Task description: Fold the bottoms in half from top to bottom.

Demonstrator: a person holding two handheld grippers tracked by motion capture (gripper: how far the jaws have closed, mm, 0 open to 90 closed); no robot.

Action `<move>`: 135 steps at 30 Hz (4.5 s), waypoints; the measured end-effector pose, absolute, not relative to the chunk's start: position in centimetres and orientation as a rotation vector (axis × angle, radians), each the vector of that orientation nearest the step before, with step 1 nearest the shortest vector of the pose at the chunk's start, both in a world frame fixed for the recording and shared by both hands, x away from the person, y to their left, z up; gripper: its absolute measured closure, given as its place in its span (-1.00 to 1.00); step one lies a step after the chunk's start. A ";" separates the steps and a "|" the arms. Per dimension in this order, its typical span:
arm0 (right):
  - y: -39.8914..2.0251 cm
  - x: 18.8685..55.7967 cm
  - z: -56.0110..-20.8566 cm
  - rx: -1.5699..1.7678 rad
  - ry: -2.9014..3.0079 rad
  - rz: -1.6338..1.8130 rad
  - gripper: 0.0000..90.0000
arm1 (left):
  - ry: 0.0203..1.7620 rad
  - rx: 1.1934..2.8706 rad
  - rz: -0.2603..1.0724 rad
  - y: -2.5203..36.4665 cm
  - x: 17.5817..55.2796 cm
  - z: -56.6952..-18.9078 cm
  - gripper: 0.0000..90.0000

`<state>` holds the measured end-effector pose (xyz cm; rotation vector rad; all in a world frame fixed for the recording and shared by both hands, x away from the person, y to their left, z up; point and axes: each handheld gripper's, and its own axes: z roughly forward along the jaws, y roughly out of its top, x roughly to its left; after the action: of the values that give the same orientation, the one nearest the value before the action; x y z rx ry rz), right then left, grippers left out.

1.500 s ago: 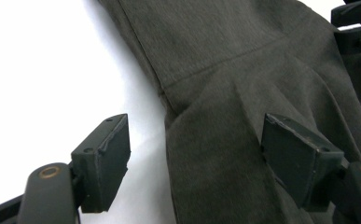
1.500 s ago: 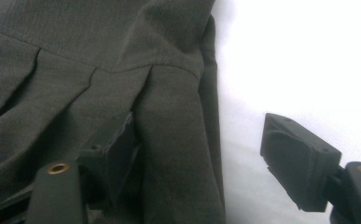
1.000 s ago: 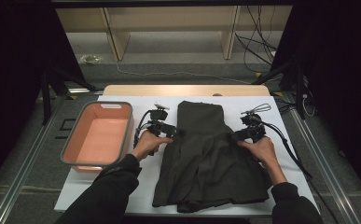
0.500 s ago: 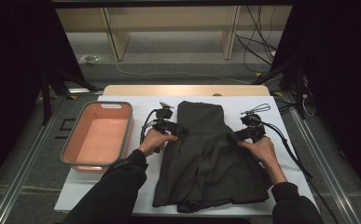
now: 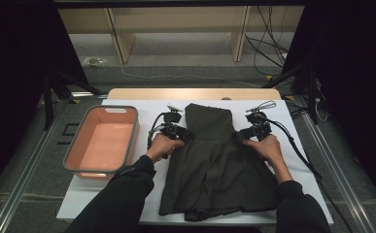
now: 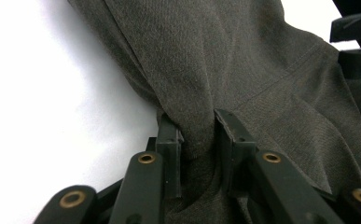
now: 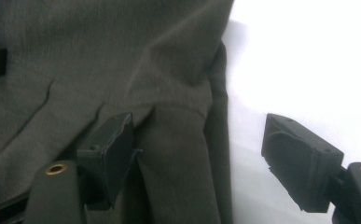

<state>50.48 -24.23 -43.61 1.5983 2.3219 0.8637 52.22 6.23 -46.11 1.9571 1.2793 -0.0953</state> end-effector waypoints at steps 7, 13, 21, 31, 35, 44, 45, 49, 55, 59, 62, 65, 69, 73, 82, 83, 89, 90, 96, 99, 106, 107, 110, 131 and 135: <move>-23.4 52.0 -43.4 1.615 2.334 0.837 -0.41 | 1.283 1.957 -0.091 6.2 52.2 -46.1 0.56; -22.5 53.1 -43.6 1.629 2.351 0.844 -0.41 | 1.285 1.955 -0.089 6.2 52.2 -46.0 0.52; -21.6 54.2 -44.8 1.651 2.372 0.743 -0.39 | 1.281 1.966 -0.080 6.6 52.3 -46.0 0.43; -21.2 55.3 -45.8 1.710 2.391 0.688 -0.39 | 1.293 1.948 -0.088 6.8 52.5 -46.2 0.32; -21.1 55.4 -46.2 1.721 2.390 0.678 -0.40 | 1.298 1.938 -0.090 6.9 52.5 -46.2 0.29; -20.5 55.3 -46.3 1.719 2.380 0.659 -0.20 | 1.302 1.934 -0.088 6.8 52.8 -46.2 0.32; -20.3 55.3 -46.3 1.712 2.379 0.652 -0.17 | 1.299 1.938 -0.087 6.7 52.8 -46.2 0.36; -20.3 55.2 -46.2 1.719 2.375 0.656 0.04 | 1.293 1.942 -0.090 6.6 52.8 -46.1 0.49; -20.3 55.1 -46.2 1.726 2.376 0.665 0.32 | 1.290 1.941 -0.102 6.7 53.0 -46.1 0.46; -20.3 55.0 -46.2 1.733 2.386 0.684 0.48 | 1.338 1.909 -0.072 6.8 53.2 -46.1 0.14; -20.4 54.9 -45.9 1.733 2.382 0.702 0.65 | 1.323 1.910 -0.081 6.8 53.3 -46.1 0.32; -20.4 54.8 -45.8 1.723 2.386 0.723 0.73 | 1.304 1.921 -0.077 6.7 53.2 -45.9 0.58; -20.5 54.5 -45.4 1.702 2.381 0.752 0.76 | 1.292 1.925 -0.068 6.7 53.2 -45.6 0.72; -20.9 54.5 -44.3 1.675 2.374 0.799 0.76 | 1.289 1.905 -0.038 6.8 53.4 -45.0 0.79; -20.8 54.5 -41.7 1.613 2.328 0.859 0.77 | 1.251 1.885 0.018 6.8 53.7 -43.6 0.85; -20.9 54.5 -41.6 1.610 2.322 0.871 0.77 | 1.242 1.881 0.022 6.9 53.7 -43.5 0.85; -21.2 54.5 -40.6 1.595 2.288 0.913 0.77 | 1.210 1.873 0.062 6.9 54.1 -42.3 0.85; -21.2 54.5 -40.3 1.591 2.279 0.925 0.77 | 1.210 1.870 0.073 6.9 54.3 -42.0 0.85; -20.7 54.7 -38.4 1.548 2.241 0.955 0.76 | 1.168 1.867 0.126 7.0 54.5 -40.6 0.84; -20.7 54.4 -38.7 1.532 2.239 0.949 0.77 | 1.158 1.870 0.117 7.1 54.3 -41.0 0.84; -21.2 53.6 -40.2 1.507 2.232 0.942 0.76 | 1.065 1.904 0.138 6.6 53.1 -41.1 0.84; -21.4 53.5 -40.3 1.504 2.227 0.953 0.76 | 1.056 1.903 0.141 6.5 52.9 -41.0 0.84; -21.7 53.0 -40.4 1.477 2.227 0.973 0.76 | 1.031 1.908 0.142 6.6 52.3 -41.0 0.84; -21.8 47.6 -40.2 1.274 2.176 1.113 0.75 | 0.867 1.929 0.164 7.9 47.4 -40.9 0.86; -21.9 46.5 -40.3 1.247 2.167 1.135 0.75 | 0.850 1.927 0.149 8.1 46.5 -41.1 0.86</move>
<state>46.52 -21.94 -40.26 1.2465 2.1669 1.1355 46.47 8.10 -41.06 1.9273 0.8500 0.1488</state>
